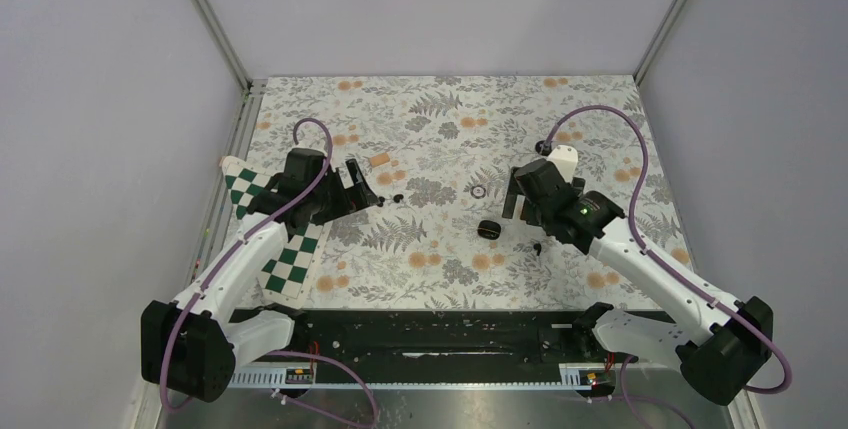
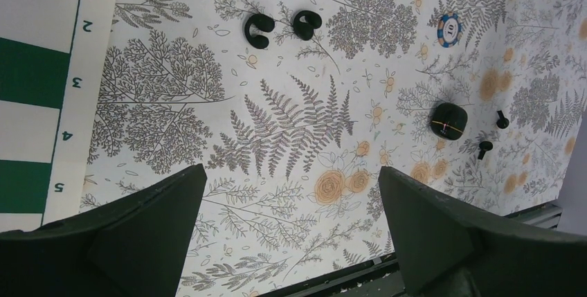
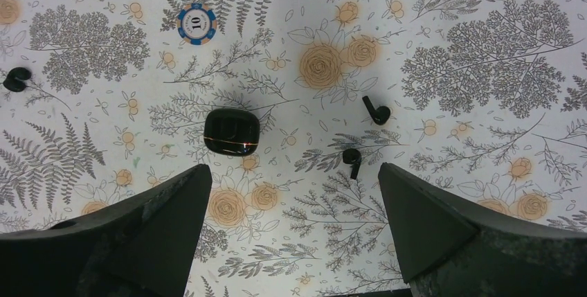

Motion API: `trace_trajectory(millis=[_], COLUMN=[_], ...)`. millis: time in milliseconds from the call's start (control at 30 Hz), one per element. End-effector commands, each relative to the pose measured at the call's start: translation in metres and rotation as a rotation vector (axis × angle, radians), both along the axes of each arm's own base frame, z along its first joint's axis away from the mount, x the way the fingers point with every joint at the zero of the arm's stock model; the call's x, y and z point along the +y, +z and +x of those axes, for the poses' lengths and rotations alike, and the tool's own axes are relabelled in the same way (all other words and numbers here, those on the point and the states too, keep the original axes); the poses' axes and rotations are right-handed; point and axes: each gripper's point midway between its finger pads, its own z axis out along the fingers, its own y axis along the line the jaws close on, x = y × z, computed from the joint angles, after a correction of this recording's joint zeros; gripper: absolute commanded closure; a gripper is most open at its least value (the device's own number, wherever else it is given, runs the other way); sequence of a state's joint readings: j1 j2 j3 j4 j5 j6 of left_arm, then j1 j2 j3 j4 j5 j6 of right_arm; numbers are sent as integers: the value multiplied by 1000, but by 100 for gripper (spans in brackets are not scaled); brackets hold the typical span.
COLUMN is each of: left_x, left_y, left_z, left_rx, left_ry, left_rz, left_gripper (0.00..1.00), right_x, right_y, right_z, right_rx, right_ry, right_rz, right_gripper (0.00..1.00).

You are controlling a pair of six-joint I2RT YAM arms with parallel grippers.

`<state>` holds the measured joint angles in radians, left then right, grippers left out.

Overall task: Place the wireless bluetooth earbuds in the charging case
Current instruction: Adjust the charging case at the center of the board.

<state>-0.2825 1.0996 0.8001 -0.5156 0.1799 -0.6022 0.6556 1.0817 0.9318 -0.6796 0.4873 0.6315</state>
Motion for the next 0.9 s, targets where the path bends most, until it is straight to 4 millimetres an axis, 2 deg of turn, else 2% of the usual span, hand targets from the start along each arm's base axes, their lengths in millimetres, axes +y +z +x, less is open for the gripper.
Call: trace_trajectory(millis=[0, 233, 300, 433, 567, 767, 867], left_x=[-3, 2, 1, -4, -16, -20, -23], left_y=[26, 23, 23, 22, 22, 25, 25], left_z=[13, 14, 14, 12, 10, 11, 10], left_rx=[-81, -73, -82, -90, -47, -59, -53], left_ry=[-9, 38, 40, 40, -37, -64, -74], left_rz=[-14, -10, -23, -66, -85, -97, -105], left_gripper=[1, 1, 1, 1, 1, 1, 1], right_x=[3, 8, 12, 31, 52, 72, 76], right_y=[2, -6, -12, -25, -47, -70, -82], right_z=[1, -4, -6, -4, -4, 3, 6], right_rx=[-25, 1, 14, 65, 160, 247, 284], right_ry=[8, 31, 25, 22, 31, 60, 55], right_rz=[21, 43, 70, 148, 194, 150, 105], right_gripper=[1, 1, 4, 9, 9, 8, 9])
